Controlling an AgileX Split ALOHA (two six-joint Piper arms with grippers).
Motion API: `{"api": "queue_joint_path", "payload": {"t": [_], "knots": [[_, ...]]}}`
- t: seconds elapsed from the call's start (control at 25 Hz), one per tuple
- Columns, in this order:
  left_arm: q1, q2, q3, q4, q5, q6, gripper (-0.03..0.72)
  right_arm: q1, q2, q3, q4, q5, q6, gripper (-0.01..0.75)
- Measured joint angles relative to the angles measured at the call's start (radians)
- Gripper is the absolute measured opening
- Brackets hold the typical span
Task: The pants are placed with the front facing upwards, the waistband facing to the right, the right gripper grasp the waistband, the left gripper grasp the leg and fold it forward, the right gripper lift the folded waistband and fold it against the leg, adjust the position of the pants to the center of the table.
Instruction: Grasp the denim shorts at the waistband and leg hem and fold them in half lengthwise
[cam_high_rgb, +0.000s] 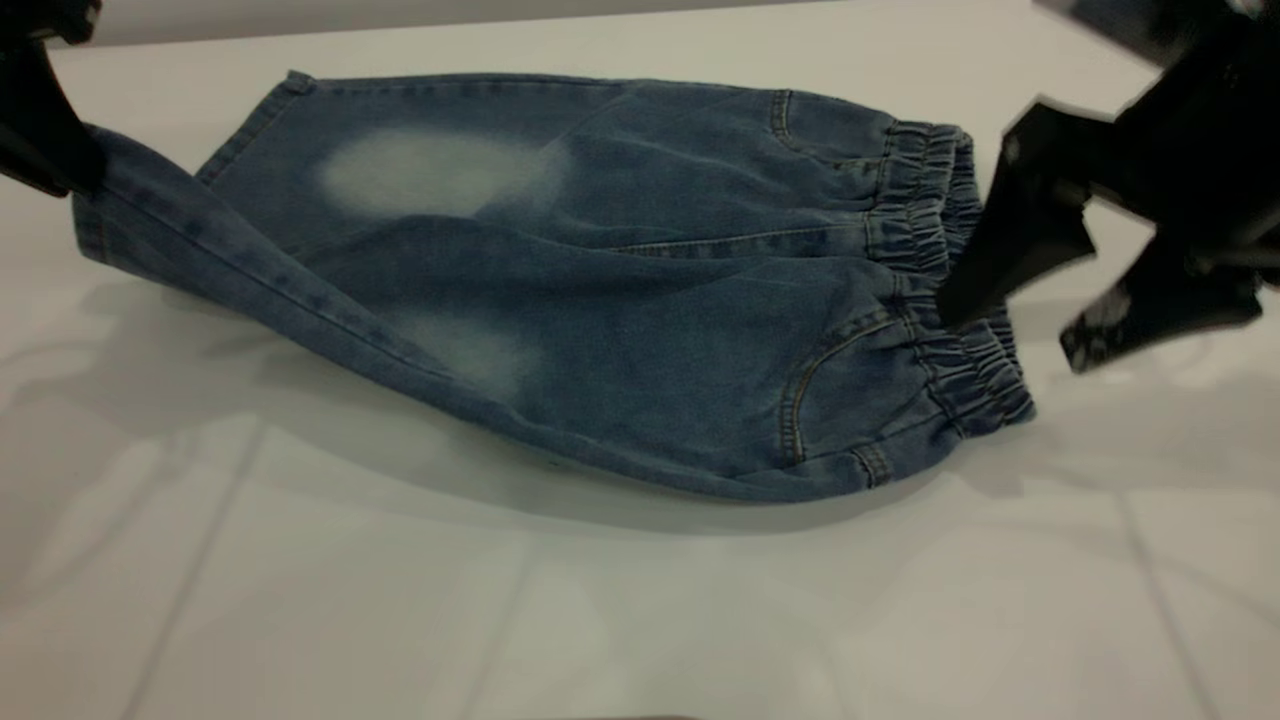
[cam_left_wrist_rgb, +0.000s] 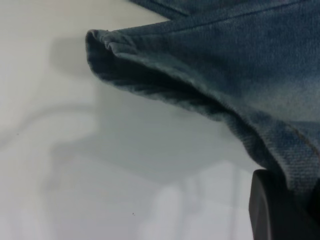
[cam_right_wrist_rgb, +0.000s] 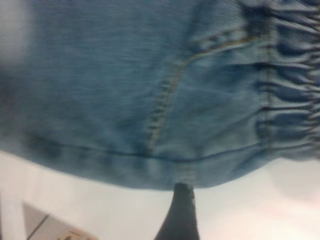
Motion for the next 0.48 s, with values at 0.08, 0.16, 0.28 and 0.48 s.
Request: {"api": "queue_joint_path", "payload": {"t": [0.08, 0.16, 0.28, 0.48], "knots": [[0.000, 0.000, 0.000, -0.001, 0.000, 0.001, 0.052, 0.000, 0.044, 0.000, 0.007, -0.034, -0.013, 0.569], [0.000, 0.000, 0.000, -0.001, 0.000, 0.002, 0.052, 0.000, 0.076, 0.000, 0.027, -0.067, -0.041, 0.561], [0.000, 0.000, 0.000, -0.001, 0.000, 0.002, 0.052, 0.000, 0.108, -0.002, 0.070, -0.101, -0.088, 0.556], [0.000, 0.000, 0.000, -0.002, 0.000, 0.003, 0.052, 0.000, 0.150, -0.004, 0.185, -0.120, -0.193, 0.556]]}}
